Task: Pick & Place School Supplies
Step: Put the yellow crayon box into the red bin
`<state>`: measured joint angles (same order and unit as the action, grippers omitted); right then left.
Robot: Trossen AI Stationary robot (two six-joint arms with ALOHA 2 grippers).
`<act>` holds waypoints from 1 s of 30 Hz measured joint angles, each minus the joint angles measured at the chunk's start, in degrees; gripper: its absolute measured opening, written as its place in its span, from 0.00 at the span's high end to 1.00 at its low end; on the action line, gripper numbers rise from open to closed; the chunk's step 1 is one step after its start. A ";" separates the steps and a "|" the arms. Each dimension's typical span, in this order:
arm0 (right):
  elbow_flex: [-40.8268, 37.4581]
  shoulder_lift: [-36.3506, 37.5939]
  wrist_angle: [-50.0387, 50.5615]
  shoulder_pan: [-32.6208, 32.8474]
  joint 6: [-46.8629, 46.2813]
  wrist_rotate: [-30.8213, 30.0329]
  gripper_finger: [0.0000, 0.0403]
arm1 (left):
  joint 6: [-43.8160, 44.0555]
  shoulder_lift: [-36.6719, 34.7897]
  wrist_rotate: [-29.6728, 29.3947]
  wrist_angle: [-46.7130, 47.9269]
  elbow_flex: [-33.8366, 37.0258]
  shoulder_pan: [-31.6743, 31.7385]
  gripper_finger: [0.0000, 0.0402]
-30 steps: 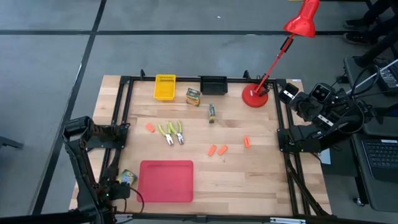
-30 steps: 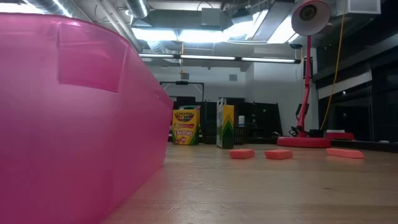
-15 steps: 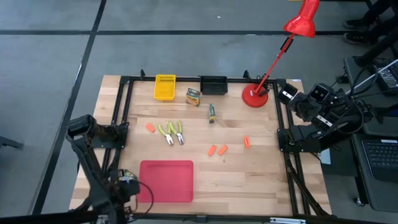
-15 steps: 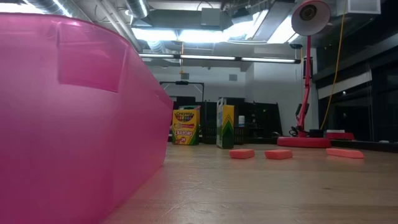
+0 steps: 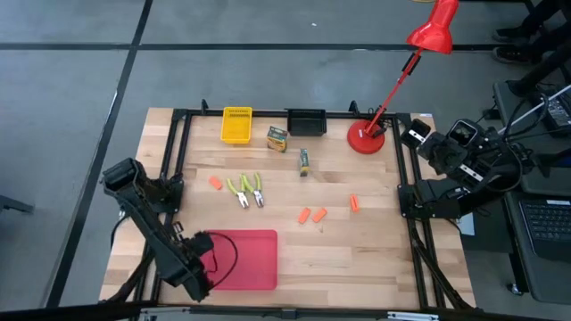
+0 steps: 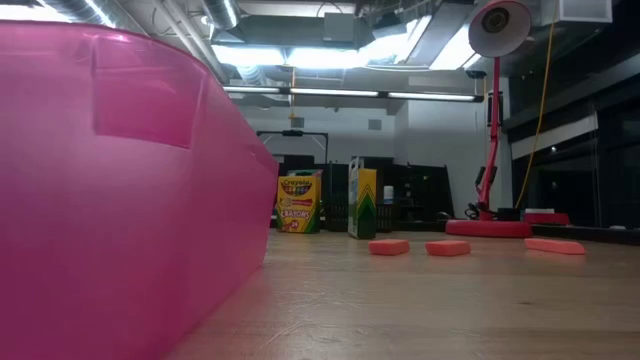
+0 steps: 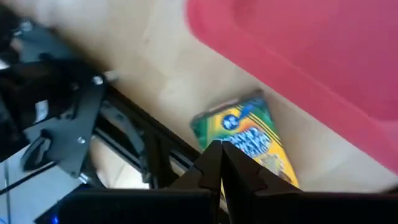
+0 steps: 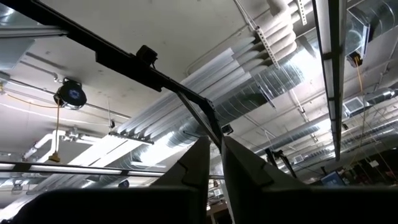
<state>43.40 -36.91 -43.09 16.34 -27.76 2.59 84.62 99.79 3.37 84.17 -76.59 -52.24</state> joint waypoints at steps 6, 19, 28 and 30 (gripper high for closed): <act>0.00 0.00 -0.40 1.81 1.63 -0.07 0.88 | 1.19 0.00 10.36 -10.97 6.66 1.50 0.99; 0.00 0.00 -1.92 4.98 2.30 -2.75 0.88 | 4.90 0.00 12.45 -22.25 17.28 1.27 0.99; 0.00 0.00 -2.08 6.86 3.16 -4.80 0.88 | 6.72 -0.83 11.59 -25.71 21.17 1.43 0.99; 0.00 0.00 -2.10 7.11 3.52 -5.39 0.88 | 7.11 -1.77 8.98 -24.20 21.41 2.02 0.99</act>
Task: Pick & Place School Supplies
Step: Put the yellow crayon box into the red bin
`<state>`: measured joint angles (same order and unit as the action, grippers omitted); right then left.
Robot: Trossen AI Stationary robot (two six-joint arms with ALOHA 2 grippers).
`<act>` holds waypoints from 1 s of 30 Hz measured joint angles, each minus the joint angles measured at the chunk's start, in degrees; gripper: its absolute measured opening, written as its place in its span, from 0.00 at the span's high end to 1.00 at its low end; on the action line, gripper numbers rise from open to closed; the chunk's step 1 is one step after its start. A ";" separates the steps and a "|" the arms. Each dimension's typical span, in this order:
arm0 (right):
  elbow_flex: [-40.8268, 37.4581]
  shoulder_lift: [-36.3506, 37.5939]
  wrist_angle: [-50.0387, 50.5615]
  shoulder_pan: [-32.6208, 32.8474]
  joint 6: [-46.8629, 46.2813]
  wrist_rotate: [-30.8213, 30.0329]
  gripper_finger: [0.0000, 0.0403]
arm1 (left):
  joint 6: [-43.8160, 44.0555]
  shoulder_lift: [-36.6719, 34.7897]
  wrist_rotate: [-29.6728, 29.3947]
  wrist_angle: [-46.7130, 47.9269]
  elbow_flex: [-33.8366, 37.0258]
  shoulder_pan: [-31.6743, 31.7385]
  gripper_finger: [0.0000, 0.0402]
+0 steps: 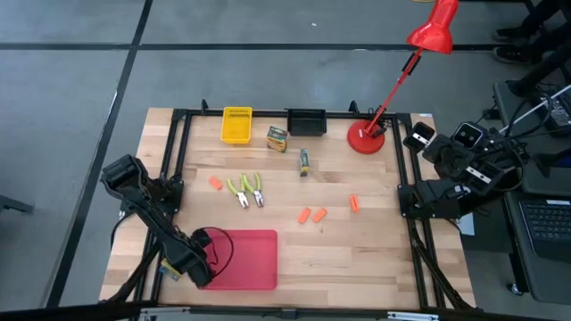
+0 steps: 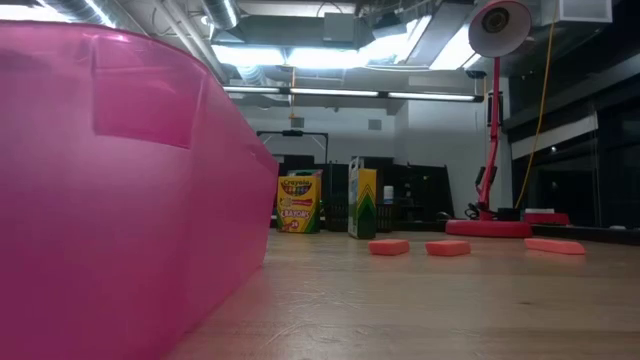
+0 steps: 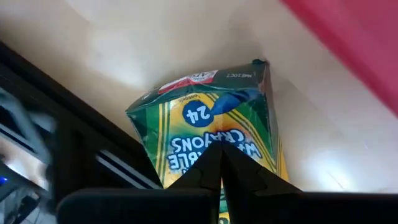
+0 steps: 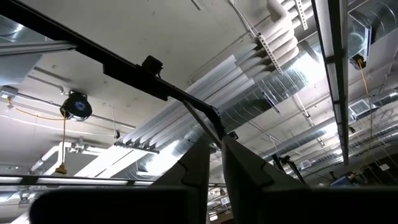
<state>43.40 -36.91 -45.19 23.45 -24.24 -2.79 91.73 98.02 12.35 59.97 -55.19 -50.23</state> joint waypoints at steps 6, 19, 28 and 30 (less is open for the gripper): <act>0.00 -0.33 0.08 0.45 1.07 -0.84 0.88 | 2.07 -4.59 -9.01 4.74 0.08 2.82 0.99; 0.00 -0.66 -0.67 1.82 0.73 -0.84 0.88 | -0.27 -12.99 -12.14 3.05 4.12 8.23 0.99; 0.00 -0.90 -0.75 4.38 3.28 -1.66 0.88 | 1.78 -12.70 -9.39 2.32 4.12 5.25 0.99; 0.00 -0.90 -0.84 4.94 3.75 -2.38 0.88 | 1.76 -12.15 -9.30 2.26 4.12 5.21 0.99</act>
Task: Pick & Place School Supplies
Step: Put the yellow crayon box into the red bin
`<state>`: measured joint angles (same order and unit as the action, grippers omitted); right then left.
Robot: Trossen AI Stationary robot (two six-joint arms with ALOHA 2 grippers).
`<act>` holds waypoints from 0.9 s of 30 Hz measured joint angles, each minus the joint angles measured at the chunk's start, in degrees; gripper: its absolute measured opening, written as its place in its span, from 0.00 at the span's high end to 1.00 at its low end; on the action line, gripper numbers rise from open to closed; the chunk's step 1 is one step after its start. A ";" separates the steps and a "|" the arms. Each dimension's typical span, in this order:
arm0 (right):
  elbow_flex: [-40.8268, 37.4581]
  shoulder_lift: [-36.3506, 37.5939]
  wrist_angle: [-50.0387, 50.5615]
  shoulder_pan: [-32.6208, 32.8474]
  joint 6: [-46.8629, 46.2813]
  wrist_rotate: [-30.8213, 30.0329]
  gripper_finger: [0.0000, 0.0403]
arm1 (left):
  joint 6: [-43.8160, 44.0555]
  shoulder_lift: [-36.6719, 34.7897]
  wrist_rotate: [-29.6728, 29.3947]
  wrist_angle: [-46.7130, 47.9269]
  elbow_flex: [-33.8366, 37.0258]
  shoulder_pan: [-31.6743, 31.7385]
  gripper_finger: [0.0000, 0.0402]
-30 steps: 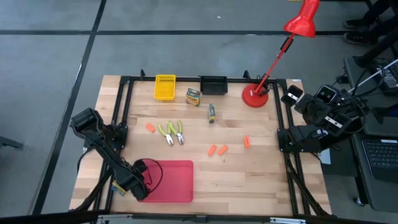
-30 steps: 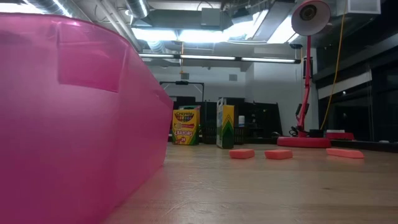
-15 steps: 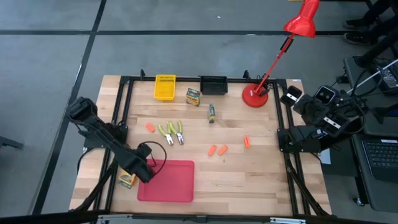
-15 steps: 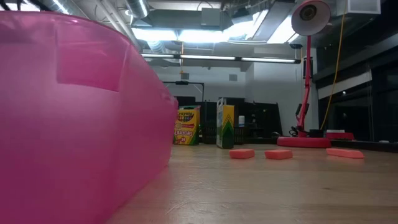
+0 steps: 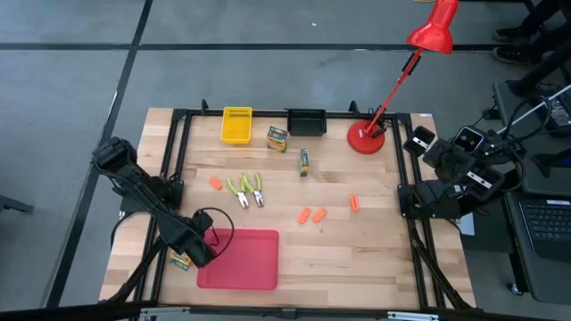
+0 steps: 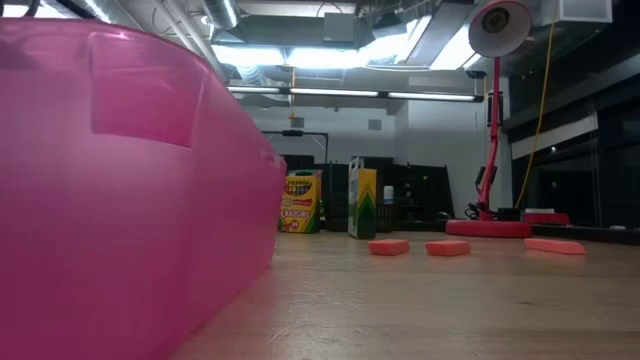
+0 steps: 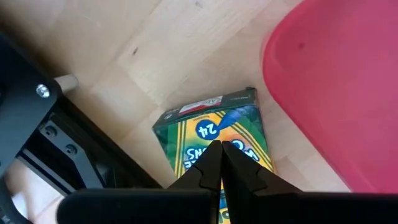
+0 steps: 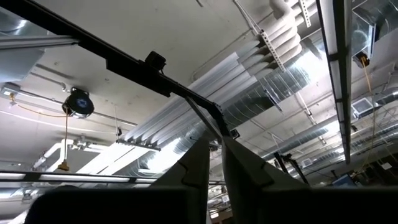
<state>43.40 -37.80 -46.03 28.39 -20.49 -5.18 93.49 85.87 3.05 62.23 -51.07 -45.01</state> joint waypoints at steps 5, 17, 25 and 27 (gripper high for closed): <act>0.00 0.00 -0.95 1.05 0.35 -0.40 0.88 | 0.51 0.22 2.10 -5.21 3.67 -0.49 0.99; 0.00 0.00 -1.55 3.79 2.98 -4.76 0.88 | 2.75 -0.07 2.56 -9.71 9.40 -1.07 0.99; 0.00 -0.51 -2.00 3.88 2.99 -5.96 0.88 | -1.47 -0.20 1.48 -8.60 10.66 3.21 0.99; 0.00 -0.75 -1.99 3.88 2.99 -6.00 0.88 | -2.77 -0.15 0.38 -7.91 10.74 4.32 0.99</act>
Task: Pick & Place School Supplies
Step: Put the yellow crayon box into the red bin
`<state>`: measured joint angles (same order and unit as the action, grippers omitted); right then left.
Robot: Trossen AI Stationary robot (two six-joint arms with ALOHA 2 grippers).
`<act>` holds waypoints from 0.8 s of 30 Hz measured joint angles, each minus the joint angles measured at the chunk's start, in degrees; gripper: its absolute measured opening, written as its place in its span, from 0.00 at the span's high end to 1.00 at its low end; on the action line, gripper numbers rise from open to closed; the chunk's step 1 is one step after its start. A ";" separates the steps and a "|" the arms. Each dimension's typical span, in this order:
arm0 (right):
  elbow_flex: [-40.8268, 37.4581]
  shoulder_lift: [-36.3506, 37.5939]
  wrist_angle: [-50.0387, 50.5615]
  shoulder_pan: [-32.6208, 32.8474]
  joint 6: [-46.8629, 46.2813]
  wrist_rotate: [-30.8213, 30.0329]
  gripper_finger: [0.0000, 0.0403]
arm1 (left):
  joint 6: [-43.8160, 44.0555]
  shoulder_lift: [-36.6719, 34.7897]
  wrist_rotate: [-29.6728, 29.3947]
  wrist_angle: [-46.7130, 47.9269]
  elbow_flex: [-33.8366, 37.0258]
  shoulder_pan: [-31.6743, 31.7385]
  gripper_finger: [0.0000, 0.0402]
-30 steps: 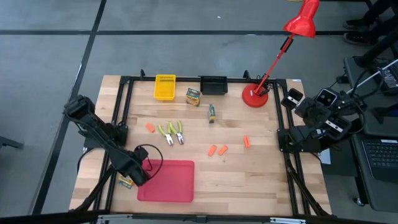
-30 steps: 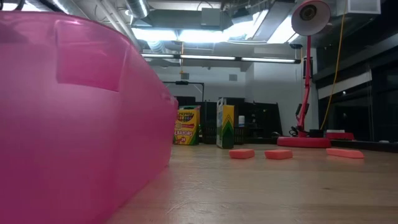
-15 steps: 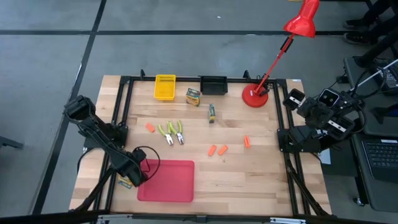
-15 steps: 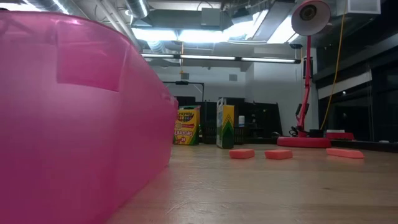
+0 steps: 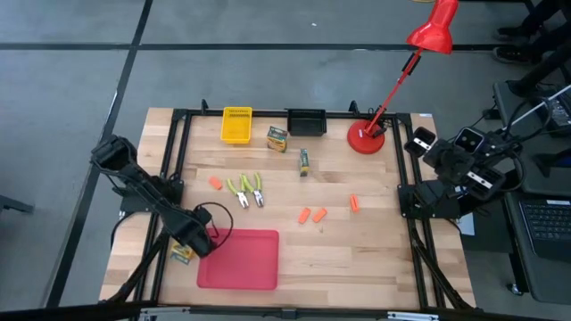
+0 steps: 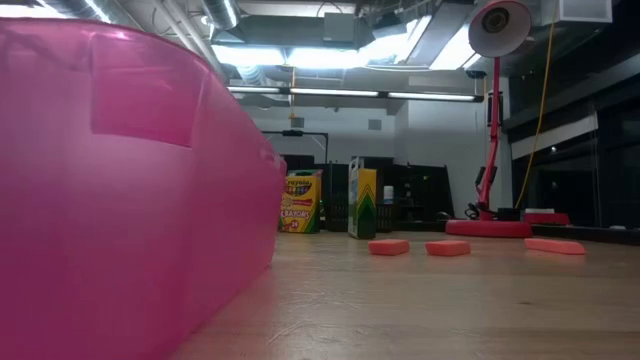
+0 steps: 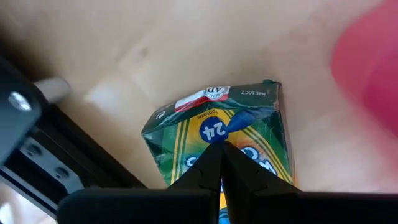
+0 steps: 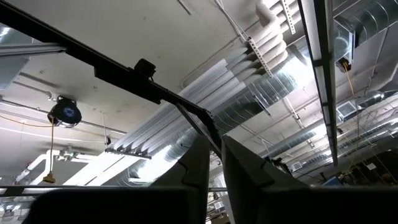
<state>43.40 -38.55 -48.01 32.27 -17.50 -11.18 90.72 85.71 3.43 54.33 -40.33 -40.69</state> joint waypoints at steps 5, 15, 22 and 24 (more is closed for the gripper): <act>0.00 -0.57 -0.48 0.00 0.00 0.02 0.88 | -2.99 -0.01 -3.47 1.56 0.19 3.39 0.99; 0.00 -2.12 -2.54 0.00 -0.13 0.02 0.88 | -8.68 -5.24 -14.85 0.96 2.61 14.01 0.99; 1.42 -3.42 -2.67 1.50 0.17 0.01 0.88 | -17.35 -7.67 -17.39 -4.99 4.51 23.30 0.99; 2.85 -4.01 -2.33 2.24 1.36 0.03 0.88 | -20.00 -7.67 -17.57 -7.59 4.55 25.74 0.99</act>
<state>46.25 -42.56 -50.35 34.51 -16.14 -11.15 70.72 78.04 -14.14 46.74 -35.78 -14.95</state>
